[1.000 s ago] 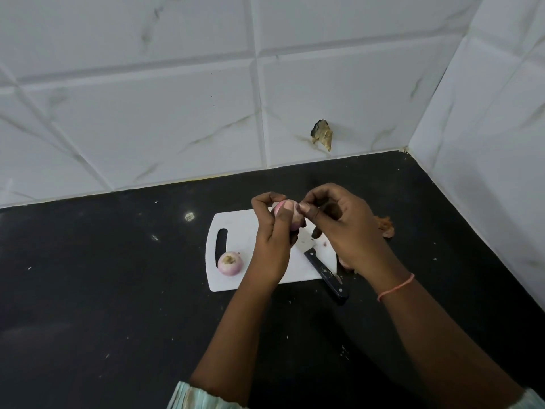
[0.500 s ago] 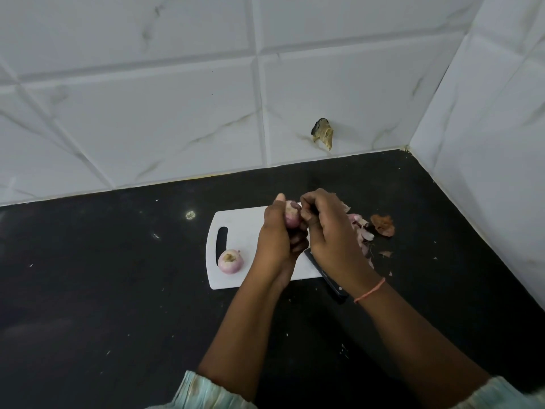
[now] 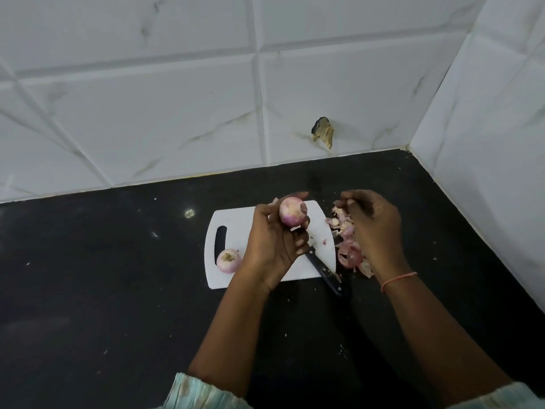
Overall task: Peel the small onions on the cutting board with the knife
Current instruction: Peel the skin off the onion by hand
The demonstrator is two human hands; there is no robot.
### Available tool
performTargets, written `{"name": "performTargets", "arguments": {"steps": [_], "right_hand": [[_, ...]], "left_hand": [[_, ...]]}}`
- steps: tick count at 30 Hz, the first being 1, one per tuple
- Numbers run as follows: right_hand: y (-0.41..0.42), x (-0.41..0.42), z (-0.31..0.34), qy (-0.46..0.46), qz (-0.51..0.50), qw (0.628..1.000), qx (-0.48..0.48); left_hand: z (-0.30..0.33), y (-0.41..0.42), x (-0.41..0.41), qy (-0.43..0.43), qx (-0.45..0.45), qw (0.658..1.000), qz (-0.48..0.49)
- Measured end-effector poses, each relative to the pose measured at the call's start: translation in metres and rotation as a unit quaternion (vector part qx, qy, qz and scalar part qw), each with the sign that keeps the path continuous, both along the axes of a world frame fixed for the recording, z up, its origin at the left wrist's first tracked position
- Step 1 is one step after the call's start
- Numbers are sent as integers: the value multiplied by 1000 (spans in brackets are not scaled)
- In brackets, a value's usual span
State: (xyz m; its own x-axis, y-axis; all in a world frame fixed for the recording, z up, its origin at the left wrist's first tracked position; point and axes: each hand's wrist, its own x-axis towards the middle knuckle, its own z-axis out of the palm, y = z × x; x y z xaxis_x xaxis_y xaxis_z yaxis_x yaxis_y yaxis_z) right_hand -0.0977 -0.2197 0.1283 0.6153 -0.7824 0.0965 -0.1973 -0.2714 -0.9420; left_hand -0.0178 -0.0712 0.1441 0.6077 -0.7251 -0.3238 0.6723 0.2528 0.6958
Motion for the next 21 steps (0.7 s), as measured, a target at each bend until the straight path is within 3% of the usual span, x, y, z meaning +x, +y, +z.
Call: {"name": "performTargets", "arguments": {"steps": [6,9,17,21], "right_hand": [[28,0,26,-131,136,979,-73],[36,3,33,-93,216,964,-126],[44,6,30,-142,149,972,-115],[40,5,35,-111,157,960,-202]], "left_hand": [[1,0,-2,-56,49,997,-15],[2,1,-2,-77,77,994,-24],[7,5,-1,-102,86,987,-90],[10,5,-4,-75,59,990,-106]]}}
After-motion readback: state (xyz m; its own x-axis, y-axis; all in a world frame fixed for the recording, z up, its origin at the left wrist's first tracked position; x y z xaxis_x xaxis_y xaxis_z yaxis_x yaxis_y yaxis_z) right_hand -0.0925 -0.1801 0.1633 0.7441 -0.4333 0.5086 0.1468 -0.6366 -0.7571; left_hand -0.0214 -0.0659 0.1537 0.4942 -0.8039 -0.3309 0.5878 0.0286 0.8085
